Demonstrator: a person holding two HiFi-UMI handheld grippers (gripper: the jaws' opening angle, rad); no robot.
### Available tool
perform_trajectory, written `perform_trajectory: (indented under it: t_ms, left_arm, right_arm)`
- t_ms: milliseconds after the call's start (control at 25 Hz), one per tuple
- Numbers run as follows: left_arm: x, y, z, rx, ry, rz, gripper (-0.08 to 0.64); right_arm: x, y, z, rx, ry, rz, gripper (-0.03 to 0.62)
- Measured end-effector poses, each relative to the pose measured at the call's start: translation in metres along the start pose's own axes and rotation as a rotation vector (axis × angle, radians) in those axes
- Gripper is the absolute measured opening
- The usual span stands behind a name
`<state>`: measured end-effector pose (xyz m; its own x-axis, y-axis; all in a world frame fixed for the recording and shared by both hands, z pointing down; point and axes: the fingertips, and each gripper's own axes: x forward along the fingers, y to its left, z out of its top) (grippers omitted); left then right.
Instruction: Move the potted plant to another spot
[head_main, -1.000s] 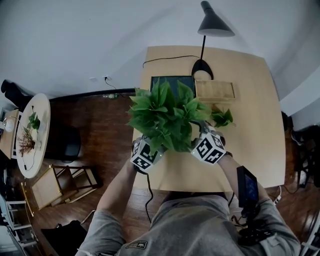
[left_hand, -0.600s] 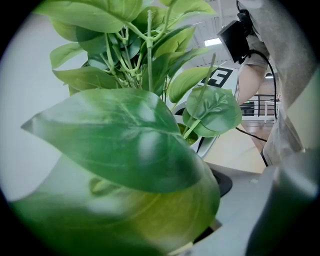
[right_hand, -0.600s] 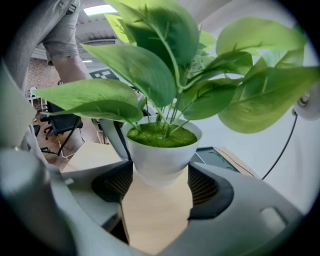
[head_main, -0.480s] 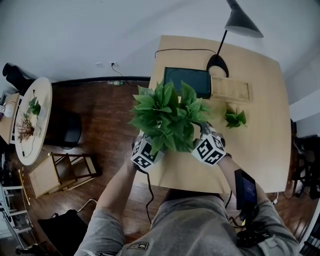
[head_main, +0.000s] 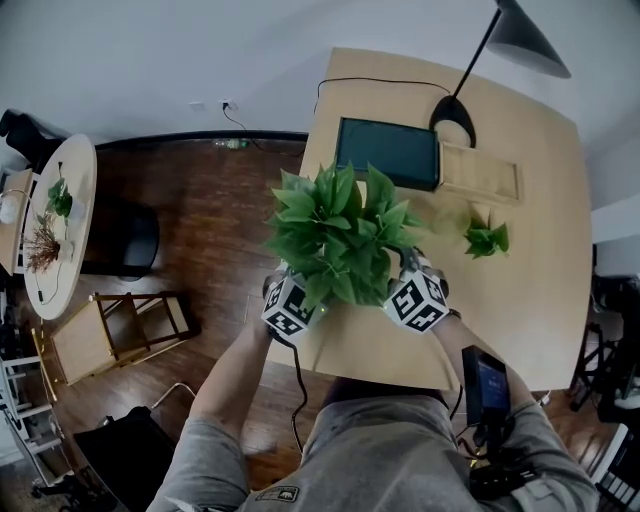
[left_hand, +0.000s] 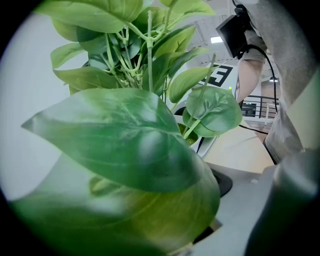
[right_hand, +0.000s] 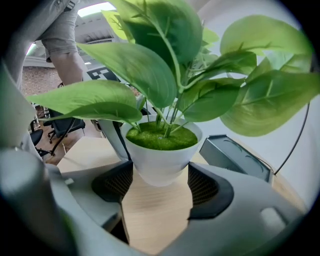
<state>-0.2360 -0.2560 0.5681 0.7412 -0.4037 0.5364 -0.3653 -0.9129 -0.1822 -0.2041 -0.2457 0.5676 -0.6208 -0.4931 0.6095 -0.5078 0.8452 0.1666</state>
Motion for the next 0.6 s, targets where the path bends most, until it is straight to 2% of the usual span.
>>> perform_trajectory:
  t_ms: [600]
  left_arm:
    - [0.020, -0.008, -0.041, -0.024, 0.028, -0.024, 0.365]
  right_arm:
    - [0.031, 0.012, -0.033, 0.035, 0.040, 0.022, 0.351]
